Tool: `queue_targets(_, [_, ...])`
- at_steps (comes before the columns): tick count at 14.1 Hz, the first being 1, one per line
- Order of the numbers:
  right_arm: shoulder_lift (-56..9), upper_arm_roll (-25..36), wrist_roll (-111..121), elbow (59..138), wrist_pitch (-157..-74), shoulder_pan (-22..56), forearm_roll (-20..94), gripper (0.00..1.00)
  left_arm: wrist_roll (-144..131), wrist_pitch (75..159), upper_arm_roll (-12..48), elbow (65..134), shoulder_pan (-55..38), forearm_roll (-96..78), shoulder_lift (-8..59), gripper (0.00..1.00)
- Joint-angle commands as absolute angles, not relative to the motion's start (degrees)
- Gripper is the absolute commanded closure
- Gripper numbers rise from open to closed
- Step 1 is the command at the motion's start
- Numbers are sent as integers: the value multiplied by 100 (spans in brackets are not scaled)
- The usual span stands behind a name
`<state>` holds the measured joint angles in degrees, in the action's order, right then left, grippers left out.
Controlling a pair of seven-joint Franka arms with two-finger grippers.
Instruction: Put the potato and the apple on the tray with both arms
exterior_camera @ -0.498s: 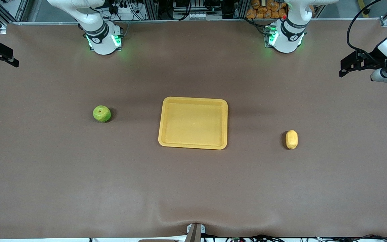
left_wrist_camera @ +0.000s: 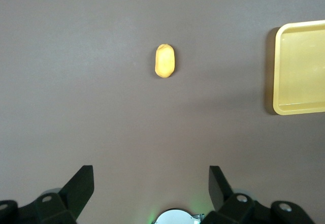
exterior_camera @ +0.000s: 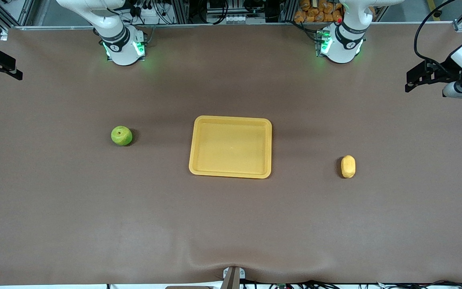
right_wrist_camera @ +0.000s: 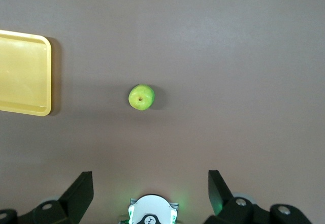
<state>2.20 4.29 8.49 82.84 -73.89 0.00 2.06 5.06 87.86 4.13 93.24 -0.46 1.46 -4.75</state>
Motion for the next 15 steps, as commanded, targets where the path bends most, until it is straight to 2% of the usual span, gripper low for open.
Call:
queue_targets(1, [316,431,870,8332,-7339,-18,184,0,492,8623,431,9378,-26,35,-335,0])
queue_targets(4, [299,439,879,8297,-7356,-44,185,0,483,8656,448,9360,-61,44,148,0])
queue_targets(8, [229,440,888,8288,-7627,-97,202,0,483,9393,492,9649,-123,35,544,0])
queue_targets(15, [-113,404,870,8138,-7717,-88,185,0,431,11353,826,11002,-114,62,607,0])
